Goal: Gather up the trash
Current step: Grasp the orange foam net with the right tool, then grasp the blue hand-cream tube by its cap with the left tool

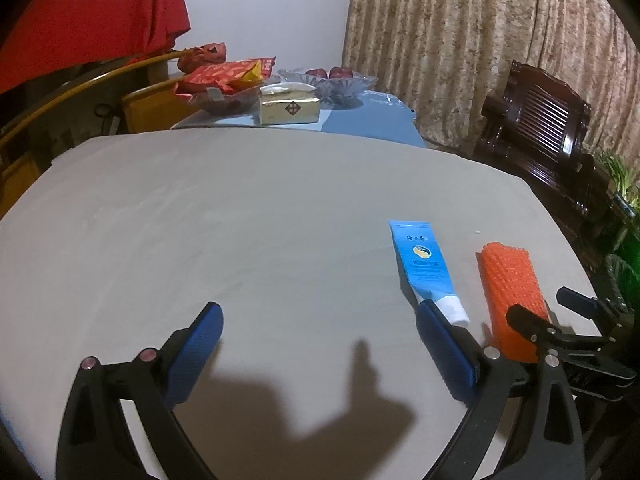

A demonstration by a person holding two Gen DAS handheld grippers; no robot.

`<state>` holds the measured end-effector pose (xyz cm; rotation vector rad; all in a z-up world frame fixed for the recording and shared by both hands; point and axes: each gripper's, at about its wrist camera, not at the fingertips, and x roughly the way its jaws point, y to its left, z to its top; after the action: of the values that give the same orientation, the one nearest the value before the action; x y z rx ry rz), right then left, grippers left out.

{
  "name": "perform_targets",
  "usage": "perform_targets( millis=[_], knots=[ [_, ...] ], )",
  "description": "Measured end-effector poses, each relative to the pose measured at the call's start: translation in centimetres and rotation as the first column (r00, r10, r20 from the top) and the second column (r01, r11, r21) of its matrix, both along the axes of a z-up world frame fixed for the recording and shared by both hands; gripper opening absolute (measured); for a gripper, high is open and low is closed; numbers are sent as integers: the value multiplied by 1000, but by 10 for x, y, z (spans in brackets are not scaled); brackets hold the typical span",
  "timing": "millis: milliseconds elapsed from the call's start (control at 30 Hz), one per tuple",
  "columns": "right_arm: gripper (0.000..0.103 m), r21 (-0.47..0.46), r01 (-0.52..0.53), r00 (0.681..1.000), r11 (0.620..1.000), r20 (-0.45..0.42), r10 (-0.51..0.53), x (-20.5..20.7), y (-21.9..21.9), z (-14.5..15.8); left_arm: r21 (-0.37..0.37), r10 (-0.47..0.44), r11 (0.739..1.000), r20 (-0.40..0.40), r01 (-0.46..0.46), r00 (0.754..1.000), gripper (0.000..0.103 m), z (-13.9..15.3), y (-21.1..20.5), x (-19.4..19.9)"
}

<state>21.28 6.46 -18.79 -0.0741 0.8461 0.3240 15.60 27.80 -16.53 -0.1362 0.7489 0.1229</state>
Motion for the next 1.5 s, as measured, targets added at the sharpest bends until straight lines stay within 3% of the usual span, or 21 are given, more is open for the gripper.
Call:
perform_targets(
  millis=[167,233,333,700,767,1100,1500],
  knots=[
    [94,-18,-23,999,1000,-33,23,3,8,-5,-6,0,1000,-4,0,1000,95,-1,2,1],
    [83,-16,-34,998,999,-48,33,3,10,-7,-5,-1,1000,-6,1,1000,95,-1,3,0],
    [77,-13,-39,998,999,-55,38,2,10,-8,-10,0,1000,-8,0,1000,95,0,3,0],
    [27,29,-80,995,996,-64,82,-6,3,-4,-19,-38,999,-12,37,999,95,2,-16,7],
    [23,42,-83,994,996,-71,86,-6,-1,-3,-21,-46,999,-12,46,999,95,3,-21,10],
    [21,56,0,998,998,-70,4,8,-45,5,-18,-103,995,-34,103,994,94,-2,-53,33],
    [22,60,9,998,998,-57,-6,13,-60,6,-38,-121,992,-148,116,982,70,-33,-72,56]
  ],
)
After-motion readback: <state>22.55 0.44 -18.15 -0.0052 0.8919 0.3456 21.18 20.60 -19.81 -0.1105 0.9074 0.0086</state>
